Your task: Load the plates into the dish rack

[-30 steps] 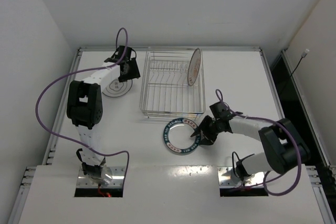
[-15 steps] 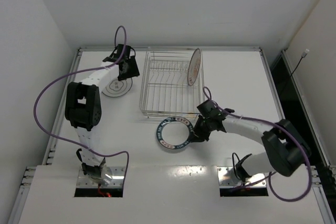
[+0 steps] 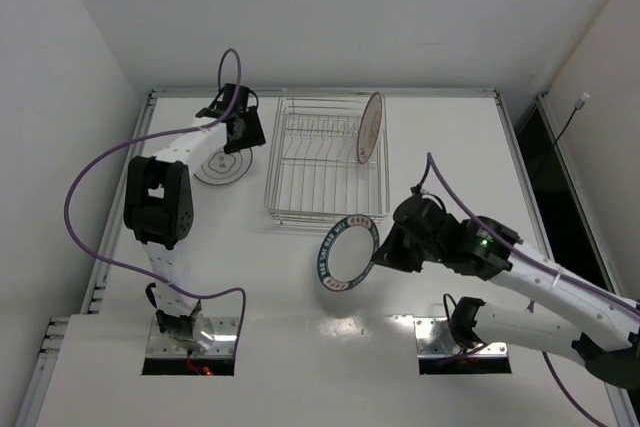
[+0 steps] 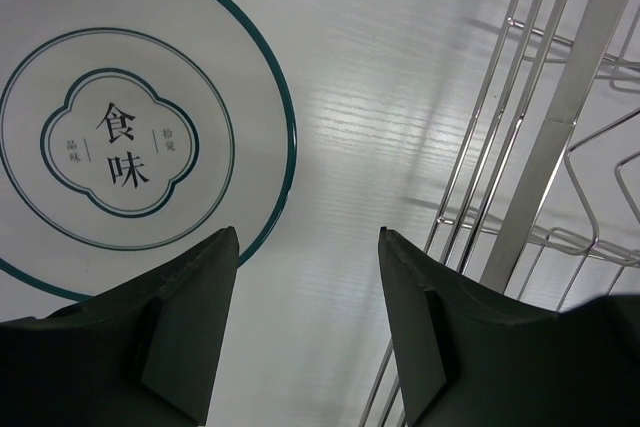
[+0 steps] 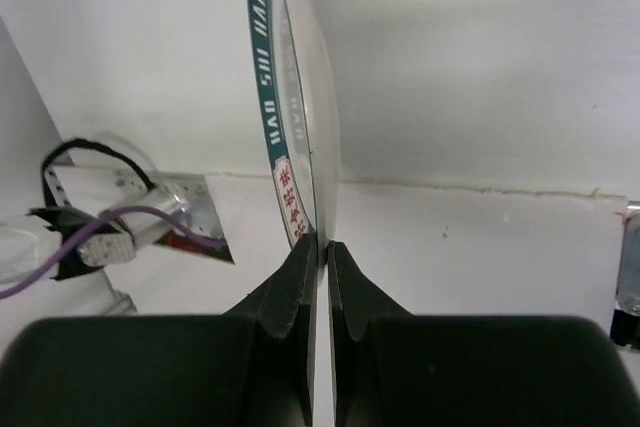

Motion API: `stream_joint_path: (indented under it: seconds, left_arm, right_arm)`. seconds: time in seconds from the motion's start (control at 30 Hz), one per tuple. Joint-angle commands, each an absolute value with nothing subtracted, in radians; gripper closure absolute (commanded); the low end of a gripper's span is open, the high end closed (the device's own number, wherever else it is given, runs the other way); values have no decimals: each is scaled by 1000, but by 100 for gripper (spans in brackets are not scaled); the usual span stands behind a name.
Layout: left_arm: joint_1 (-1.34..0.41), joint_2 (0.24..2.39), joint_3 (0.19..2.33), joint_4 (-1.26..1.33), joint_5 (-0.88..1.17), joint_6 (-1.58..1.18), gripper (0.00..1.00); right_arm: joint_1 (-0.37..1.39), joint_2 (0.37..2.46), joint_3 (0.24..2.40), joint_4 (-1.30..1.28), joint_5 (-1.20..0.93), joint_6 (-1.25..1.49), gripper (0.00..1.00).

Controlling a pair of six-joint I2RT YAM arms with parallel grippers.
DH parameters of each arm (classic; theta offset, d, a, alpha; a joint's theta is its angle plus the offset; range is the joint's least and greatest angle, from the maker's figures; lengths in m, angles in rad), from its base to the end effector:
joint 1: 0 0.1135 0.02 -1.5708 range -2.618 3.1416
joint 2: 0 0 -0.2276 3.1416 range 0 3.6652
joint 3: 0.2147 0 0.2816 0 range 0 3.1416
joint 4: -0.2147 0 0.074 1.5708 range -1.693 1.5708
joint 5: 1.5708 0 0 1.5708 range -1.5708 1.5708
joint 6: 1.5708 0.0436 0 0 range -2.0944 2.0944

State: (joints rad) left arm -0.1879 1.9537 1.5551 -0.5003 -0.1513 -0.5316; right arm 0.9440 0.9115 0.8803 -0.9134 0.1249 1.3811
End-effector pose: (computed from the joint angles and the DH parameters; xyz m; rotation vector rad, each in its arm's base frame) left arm 0.4480 -0.0785 0.1815 -0.4846 2.4115 -0.1278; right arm 0.1371 0.1800 0.2498 0.6360 2.6125 0.7321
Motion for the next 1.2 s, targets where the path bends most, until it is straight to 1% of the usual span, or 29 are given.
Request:
stream_joint_path:
  seconds: [0.0, 0.03, 0.07, 0.1, 0.13, 0.17, 0.2, 0.23, 0.27, 0.3, 0.33, 0.4, 0.43, 0.47, 0.5, 0.53, 0.63, 0.67, 0.7, 0.93, 1.07, 1.17]
  left_arm:
    - [-181, 1894, 1588, -502, -167, -531, 45]
    - [-181, 1894, 1588, -502, -178, -531, 45]
    - [-181, 1894, 1588, -502, -178, -531, 45]
    - [-181, 1894, 1588, -502, -189, -540, 45]
    - [-181, 1894, 1588, -502, -199, -540, 45]
    - [-181, 1894, 1588, -502, -199, -540, 45]
    - [-181, 1894, 1588, -502, -199, -540, 45]
    - [-181, 1894, 1588, -502, -199, -540, 45]
    - [-181, 1894, 1579, -502, -199, -540, 45]
    - [-181, 1894, 1578, -502, -199, -549, 45]
    - [-181, 1894, 1578, -502, -199, -549, 45]
    - [-181, 1894, 1578, -511, -209, -549, 45]
    - [-181, 1894, 1578, -511, -209, -549, 45]
    - [-181, 1894, 1578, -511, -219, -549, 45]
    - [-181, 1894, 1578, -511, -219, -549, 45]
    - [-181, 1894, 1578, -511, -219, -549, 45]
    - [-181, 1894, 1578, -511, -219, -549, 45]
    - [-181, 1894, 1578, -511, -210, -558, 45]
    - [-181, 1894, 1578, -511, -210, -558, 45]
    - [-181, 1913, 1589, -520, -210, -558, 45]
    - [-181, 1913, 1589, -520, -210, -558, 45]
    - [-181, 1913, 1589, -520, -210, -558, 45]
  right_arm:
    - [985, 926, 1066, -1006, 355, 1404, 100]
    - [985, 946, 1168, -1052, 397, 1366, 100]
    - [985, 972, 1227, -1077, 490, 1338, 100]
    - [985, 1036, 1286, -1101, 539, 1312, 100]
    - [985, 1075, 1416, -1148, 592, 1252, 100]
    - [985, 1118, 1484, -1173, 700, 1223, 100]
    - [976, 1164, 1615, -1196, 759, 1195, 100]
    - [976, 1260, 1681, -1234, 870, 1143, 100]
    - [976, 1311, 1740, -1245, 920, 1115, 100]
    - [976, 1359, 1849, -1246, 969, 1083, 100]
    - [966, 1452, 1896, -1223, 1048, 1004, 100]
    - [954, 1544, 2019, -1177, 1112, 909, 100]
    - [937, 1589, 2060, -1140, 1164, 822, 100]
    - [919, 1670, 2097, -1120, 1192, 781, 100]
    - [908, 1702, 2149, -1094, 1213, 738, 100]
    - [879, 1730, 2158, -1007, 1239, 632, 100]
    - [825, 1773, 2119, -846, 1250, 482, 100]
    - [807, 1787, 2090, -750, 1227, 401, 100]
    - [764, 1787, 2080, -714, 1203, 373, 100]
    - [608, 1902, 2080, -689, 976, 362, 100]
    - [561, 1956, 2007, -660, 835, 371, 100]
    - [549, 1979, 1942, -592, 798, 371, 100]
